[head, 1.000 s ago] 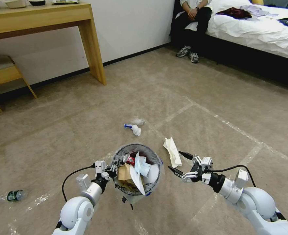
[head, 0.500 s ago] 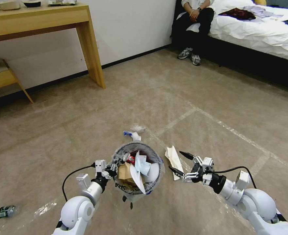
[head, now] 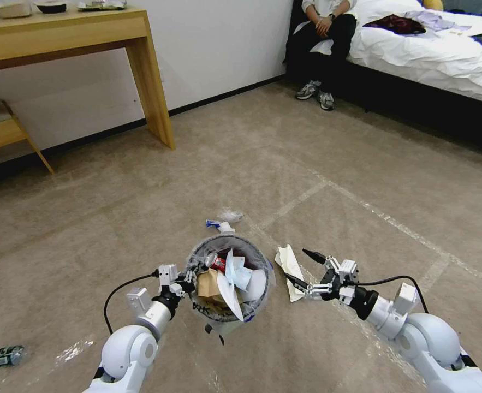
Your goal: Pick up the trash bin and place the garbage on the floor into it.
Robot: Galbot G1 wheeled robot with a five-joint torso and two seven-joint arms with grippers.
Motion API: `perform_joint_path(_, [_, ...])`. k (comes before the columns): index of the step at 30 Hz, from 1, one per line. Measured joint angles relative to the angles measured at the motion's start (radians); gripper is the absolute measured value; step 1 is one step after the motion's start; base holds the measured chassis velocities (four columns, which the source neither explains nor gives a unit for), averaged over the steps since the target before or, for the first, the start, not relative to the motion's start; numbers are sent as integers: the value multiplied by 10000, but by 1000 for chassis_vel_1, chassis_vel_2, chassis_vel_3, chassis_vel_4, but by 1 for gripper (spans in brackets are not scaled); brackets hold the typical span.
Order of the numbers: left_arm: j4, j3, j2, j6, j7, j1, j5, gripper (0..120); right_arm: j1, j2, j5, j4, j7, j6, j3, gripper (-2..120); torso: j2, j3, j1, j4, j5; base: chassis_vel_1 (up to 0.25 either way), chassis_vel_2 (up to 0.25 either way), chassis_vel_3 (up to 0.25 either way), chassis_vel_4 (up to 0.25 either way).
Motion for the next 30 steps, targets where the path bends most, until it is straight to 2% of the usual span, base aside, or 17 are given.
perform_joint_path(13, [24,-136,69,2,61,-28,95,1,774,-204,363,-946,661,-374,-745,100,1,1,2,0,0,0,0,0,0])
perform_joint_path(23, [357,-290,-78,-12,50,-256,122,1,1306,-231,642,-1755,1047,-633,-1369,100,0,1,2,0,0,0,0,0,0])
perform_joint_path(30, [442,-467,-59,-66,105,-389,121,1,1848,-158,713,-2664,1338,-1138,-1881,100,0,1,2,0,0,0,0,0,0])
